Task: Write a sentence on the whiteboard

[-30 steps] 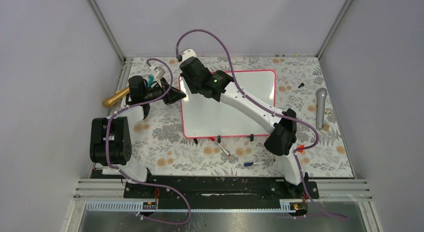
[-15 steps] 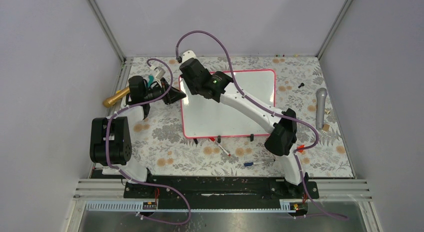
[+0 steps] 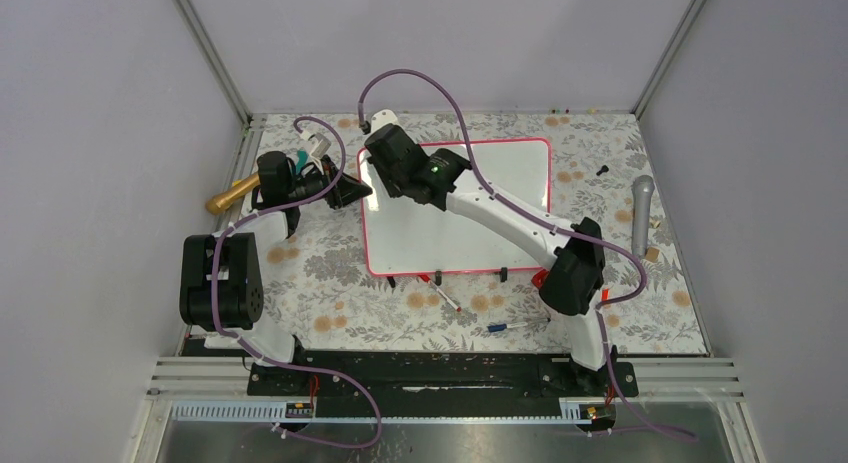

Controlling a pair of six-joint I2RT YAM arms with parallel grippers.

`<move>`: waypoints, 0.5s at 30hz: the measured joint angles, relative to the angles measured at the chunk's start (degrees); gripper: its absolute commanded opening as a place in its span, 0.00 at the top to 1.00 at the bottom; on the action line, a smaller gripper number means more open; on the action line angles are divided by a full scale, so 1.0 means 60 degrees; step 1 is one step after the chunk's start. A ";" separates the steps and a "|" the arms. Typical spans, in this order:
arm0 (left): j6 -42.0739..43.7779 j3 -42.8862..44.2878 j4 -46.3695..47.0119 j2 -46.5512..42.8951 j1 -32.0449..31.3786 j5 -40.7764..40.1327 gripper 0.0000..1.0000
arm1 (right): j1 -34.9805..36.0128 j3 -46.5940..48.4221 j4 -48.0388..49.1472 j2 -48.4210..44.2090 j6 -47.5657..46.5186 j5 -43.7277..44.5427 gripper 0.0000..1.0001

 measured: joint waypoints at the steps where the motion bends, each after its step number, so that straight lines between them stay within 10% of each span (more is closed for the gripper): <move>1: 0.0000 0.0000 0.0000 0.0000 0.0000 0.0000 0.86 | 0.0000 -0.0098 0.0018 -0.0055 0.0018 -0.0007 1.00; 15: 0.0004 0.0000 0.0004 0.0000 0.0000 0.0047 0.86 | -0.0007 -0.0510 0.0044 -0.0342 0.0095 -0.0277 1.00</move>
